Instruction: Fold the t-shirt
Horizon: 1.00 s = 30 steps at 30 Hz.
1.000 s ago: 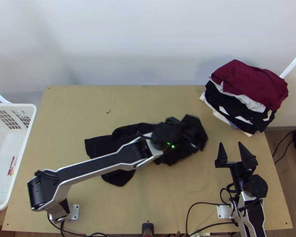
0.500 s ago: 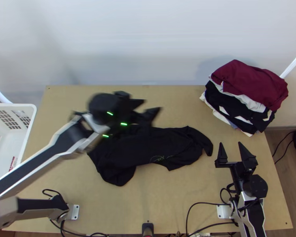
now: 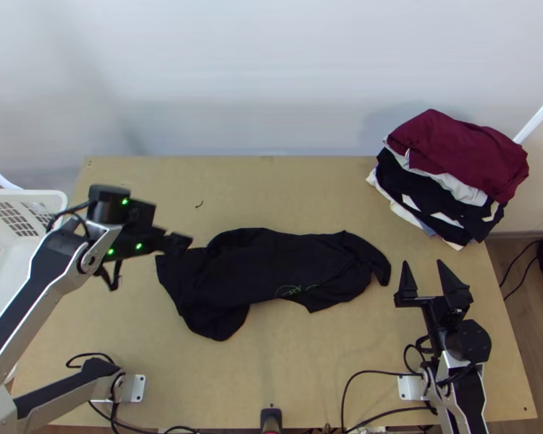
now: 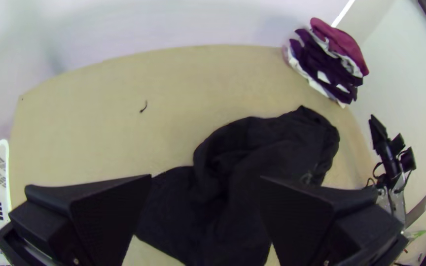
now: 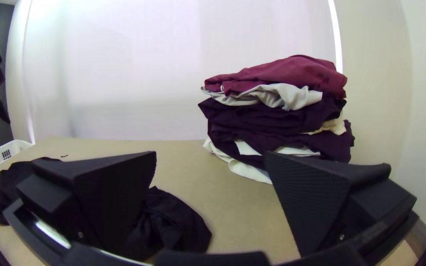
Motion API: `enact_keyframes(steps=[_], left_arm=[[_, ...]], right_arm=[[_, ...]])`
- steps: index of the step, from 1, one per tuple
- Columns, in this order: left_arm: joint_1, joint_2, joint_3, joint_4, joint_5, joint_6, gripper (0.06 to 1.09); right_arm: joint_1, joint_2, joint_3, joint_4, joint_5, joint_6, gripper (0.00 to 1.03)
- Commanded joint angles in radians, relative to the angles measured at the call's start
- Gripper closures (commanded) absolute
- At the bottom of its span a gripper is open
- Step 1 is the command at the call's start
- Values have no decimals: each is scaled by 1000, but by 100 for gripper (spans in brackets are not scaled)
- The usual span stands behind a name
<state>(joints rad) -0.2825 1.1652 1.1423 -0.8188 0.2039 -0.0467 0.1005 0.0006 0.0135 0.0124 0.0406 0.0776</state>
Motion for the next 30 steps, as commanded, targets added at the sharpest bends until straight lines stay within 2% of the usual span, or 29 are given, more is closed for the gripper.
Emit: enact_keyframes(steps=[1, 13, 17, 21, 26, 28, 30], left_arm=[[75, -32, -90, -2, 23, 90, 11], [289, -62, -122, 33, 101, 85, 11], [302, -93, -104, 15, 118, 57, 11], [313, -104, -62, -77, 117, 10, 11], [325, -131, -95, -106, 117, -39, 11], [325, -127, -99, -102, 117, -68, 11], [330, -116, -98, -94, 117, -88, 11]], right_arm=[[-7, -2, -4, -20, 8, -7, 4], [-7, -2, -4, -20, 8, -7, 4], [-7, -2, -4, -20, 8, -7, 4], [-7, -2, -4, -20, 8, -7, 4], [-7, -2, -4, -20, 8, -7, 4], [16, -2, -4, -23, -5, 51, 4], [36, -2, -6, -23, -5, 51, 4]])
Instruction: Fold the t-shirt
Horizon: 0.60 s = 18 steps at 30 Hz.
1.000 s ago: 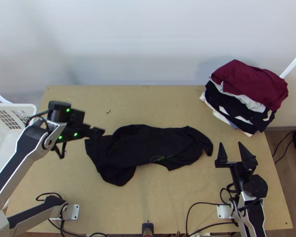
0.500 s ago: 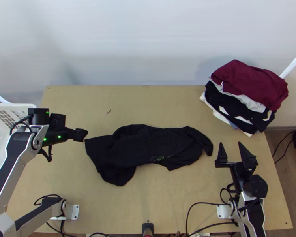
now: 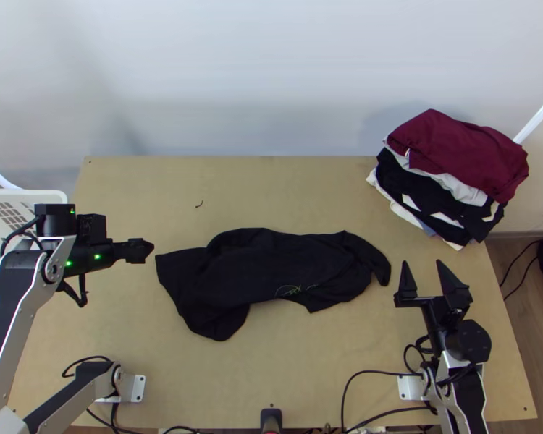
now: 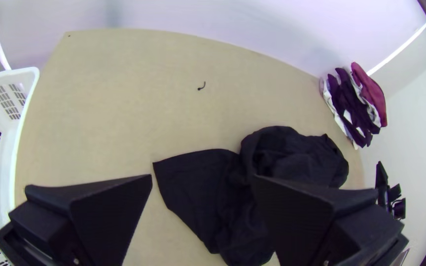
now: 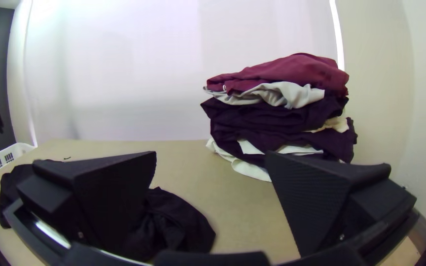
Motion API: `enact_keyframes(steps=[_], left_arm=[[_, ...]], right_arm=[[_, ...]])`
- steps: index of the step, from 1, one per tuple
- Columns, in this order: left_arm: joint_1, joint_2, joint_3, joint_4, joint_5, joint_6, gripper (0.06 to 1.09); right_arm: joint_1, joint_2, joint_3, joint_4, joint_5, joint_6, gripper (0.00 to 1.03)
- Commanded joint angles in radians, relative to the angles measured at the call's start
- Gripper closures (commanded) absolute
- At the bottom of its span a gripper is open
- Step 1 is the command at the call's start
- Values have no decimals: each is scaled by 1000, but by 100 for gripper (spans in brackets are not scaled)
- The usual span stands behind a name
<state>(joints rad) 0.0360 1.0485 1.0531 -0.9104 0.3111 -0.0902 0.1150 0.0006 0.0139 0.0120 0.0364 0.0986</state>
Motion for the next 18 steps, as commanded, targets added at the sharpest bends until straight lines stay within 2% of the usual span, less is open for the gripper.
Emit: enact_keyframes(steps=[1, 8, 12, 13, 15, 18], left_arm=[[13, 8, -7, 5, 6, -54, 11], [33, 54, 41, 28, -4, -117, 11], [33, 61, 38, 51, -10, -148, 11], [35, 62, 38, 53, -10, -151, 11], [36, 62, 35, 56, -21, -157, 11], [48, 61, 28, 56, -26, -160, 11]], right_arm=[[23, -2, -6, -23, -1, 30, 4], [37, -1, -5, -30, -10, 29, 4], [-20, -4, -5, -23, -9, 23, 4], [-14, -5, -2, -24, -13, 18, 4], [26, -2, 12, -21, -15, -50, 4], [101, 29, 67, -43, -15, -65, 4]])
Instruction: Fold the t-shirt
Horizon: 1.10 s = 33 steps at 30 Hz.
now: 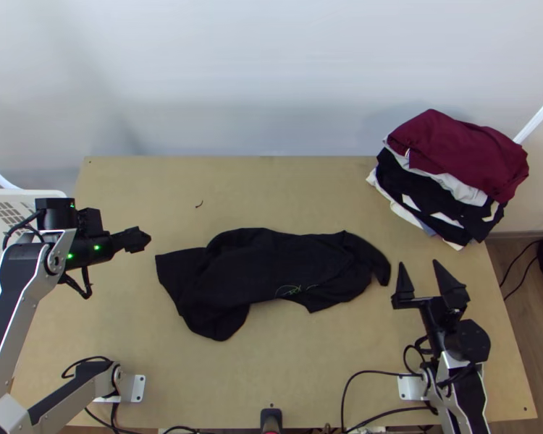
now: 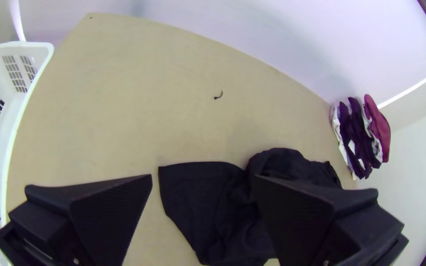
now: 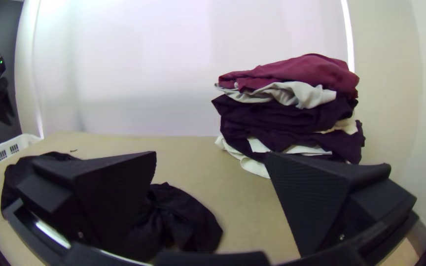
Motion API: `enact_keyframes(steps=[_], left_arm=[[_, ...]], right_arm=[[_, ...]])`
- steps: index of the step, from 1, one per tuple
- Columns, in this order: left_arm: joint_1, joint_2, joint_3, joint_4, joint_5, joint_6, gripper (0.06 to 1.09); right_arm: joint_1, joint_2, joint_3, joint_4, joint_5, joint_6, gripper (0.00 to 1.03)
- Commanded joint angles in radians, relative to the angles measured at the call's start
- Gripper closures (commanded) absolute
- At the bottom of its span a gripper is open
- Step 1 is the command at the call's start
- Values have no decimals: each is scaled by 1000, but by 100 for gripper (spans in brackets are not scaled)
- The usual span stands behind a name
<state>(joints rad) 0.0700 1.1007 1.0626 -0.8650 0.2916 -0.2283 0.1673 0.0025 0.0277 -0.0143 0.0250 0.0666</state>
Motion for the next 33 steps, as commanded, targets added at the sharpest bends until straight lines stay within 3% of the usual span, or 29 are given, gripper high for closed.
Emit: enact_keyframes(steps=[1, 11, 16, 21, 24, 27, 33], left_arm=[[17, 5, 16, 12, -6, -20, 11], [14, -7, 17, 49, -5, -32, 11], [10, -13, 17, 60, -5, -39, 11], [10, -25, 2, 60, -5, -37, 11], [10, -36, -12, 61, -6, -32, 11], [10, -44, -18, 63, -6, -31, 11], [10, -52, -18, 66, -6, -36, 11]], right_arm=[[69, 63, 81, -24, -4, -33, 4], [196, 669, 489, -243, -76, -10, 4], [230, 898, 650, -372, -166, 127, 4], [236, 973, 721, -386, -192, 280, 4], [244, 1079, 810, -497, -201, 354, 4], [241, 1196, 882, -613, -212, 383, 4], [244, 1286, 890, -624, -226, 417, 4]])
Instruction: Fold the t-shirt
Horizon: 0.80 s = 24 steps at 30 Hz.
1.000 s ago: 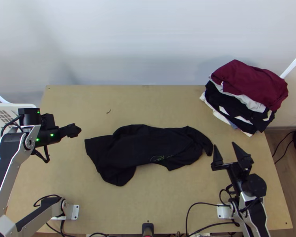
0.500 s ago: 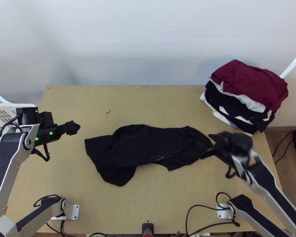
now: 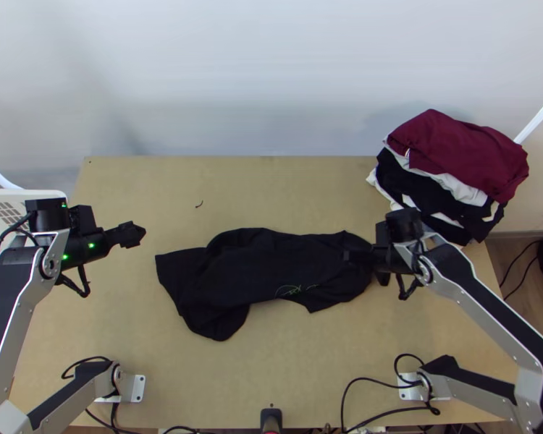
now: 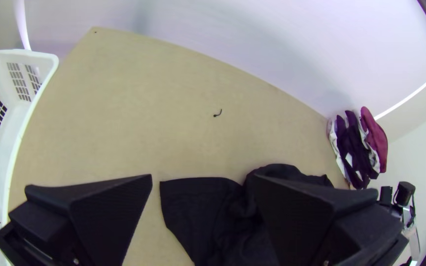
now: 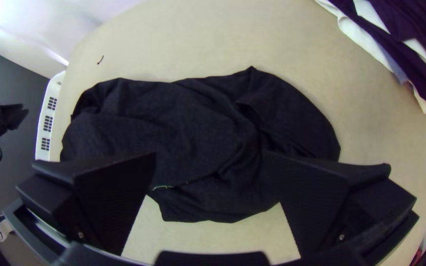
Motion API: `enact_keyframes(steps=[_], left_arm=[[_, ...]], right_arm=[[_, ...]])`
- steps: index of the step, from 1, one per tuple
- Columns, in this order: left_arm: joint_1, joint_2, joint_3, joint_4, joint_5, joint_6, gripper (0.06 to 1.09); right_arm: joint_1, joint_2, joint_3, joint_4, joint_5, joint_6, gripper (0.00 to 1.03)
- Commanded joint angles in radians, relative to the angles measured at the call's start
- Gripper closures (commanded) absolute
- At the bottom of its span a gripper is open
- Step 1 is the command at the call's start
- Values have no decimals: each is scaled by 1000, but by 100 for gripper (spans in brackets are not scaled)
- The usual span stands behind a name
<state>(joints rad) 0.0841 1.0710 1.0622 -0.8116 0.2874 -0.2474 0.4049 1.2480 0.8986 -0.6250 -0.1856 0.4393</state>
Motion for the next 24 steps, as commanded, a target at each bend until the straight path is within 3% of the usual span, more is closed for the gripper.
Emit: enact_keyframes(steps=[1, 4, 10, 14, 18, 19, 24], left_arm=[[-4, -25, -18, 12, -2, -16, 11], [-3, -31, -18, 12, -2, -16, 11], [3, -42, -28, 12, -2, -18, 11], [3, -43, -27, 12, -2, -21, 11], [3, -42, -27, 12, -2, -23, 11], [3, -40, -25, 12, -2, -23, 11], [6, -40, -33, 12, -2, -10, 11]], right_arm=[[6, 60, 22, -13, -15, 55, 4], [6, 119, 28, -12, -23, 64, 7], [22, 203, 36, 54, -25, 65, 25], [22, 231, 22, 153, -26, 67, 55], [22, 295, 42, 182, -35, 99, 61], [20, 304, 45, 182, -35, 99, 70], [20, 260, 42, 169, -40, 114, 90]])
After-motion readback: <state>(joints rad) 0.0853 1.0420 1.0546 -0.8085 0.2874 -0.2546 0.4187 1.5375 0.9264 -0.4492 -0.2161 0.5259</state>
